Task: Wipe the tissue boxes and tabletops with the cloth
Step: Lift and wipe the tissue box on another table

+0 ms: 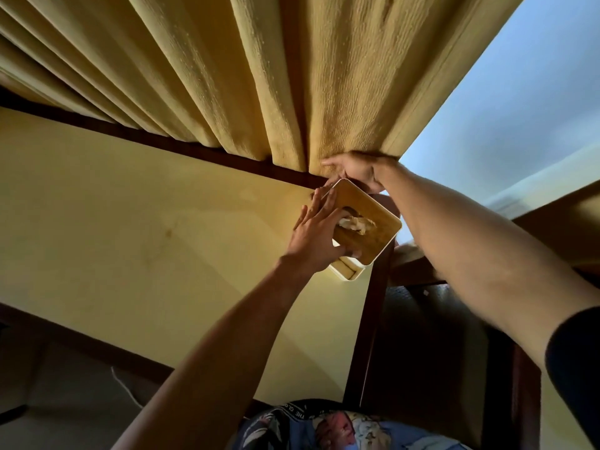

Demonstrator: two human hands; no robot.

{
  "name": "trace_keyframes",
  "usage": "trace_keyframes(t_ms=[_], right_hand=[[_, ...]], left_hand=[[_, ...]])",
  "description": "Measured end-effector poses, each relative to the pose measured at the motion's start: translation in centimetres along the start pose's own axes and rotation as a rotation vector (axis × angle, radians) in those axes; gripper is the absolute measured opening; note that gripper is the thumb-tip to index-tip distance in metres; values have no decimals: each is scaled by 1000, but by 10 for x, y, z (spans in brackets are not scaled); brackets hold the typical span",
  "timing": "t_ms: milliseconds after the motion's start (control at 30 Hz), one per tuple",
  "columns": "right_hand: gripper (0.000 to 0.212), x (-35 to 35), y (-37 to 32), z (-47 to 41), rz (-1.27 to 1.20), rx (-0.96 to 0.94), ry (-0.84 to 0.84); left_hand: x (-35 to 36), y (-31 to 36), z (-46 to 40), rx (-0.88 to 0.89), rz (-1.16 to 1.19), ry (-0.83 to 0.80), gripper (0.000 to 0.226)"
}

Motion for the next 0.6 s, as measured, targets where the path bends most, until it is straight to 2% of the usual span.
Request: trace_keyframes(t_ms=[167,300,400,533,600], right_hand=[[81,-24,41,25,-34,44,-8],[64,-28,70,82,-174,64,0],[61,-33,97,125,-297,14,157],[49,-10,124,158,-543,-176,418],[56,9,137,159,-657,-253,557]], left_hand=[[2,-2,0,-35,-56,-27,81],[0,-4,0,-40,-76,-25,82],[-2,0,2,-35,-79,-22,80],[-4,4,4,-63,-90,-34,77],[-5,6,4,-69,-98,-35,78]])
Point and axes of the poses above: each hand's wrist, its own z-axis away from the middle knuckle, its own x-axis out of the palm, y = z × x, the point moved 9 cm from there along -z, towards the middle knuckle, and after that the axes turned 11 degrees about -x, right-handed, at the moved point
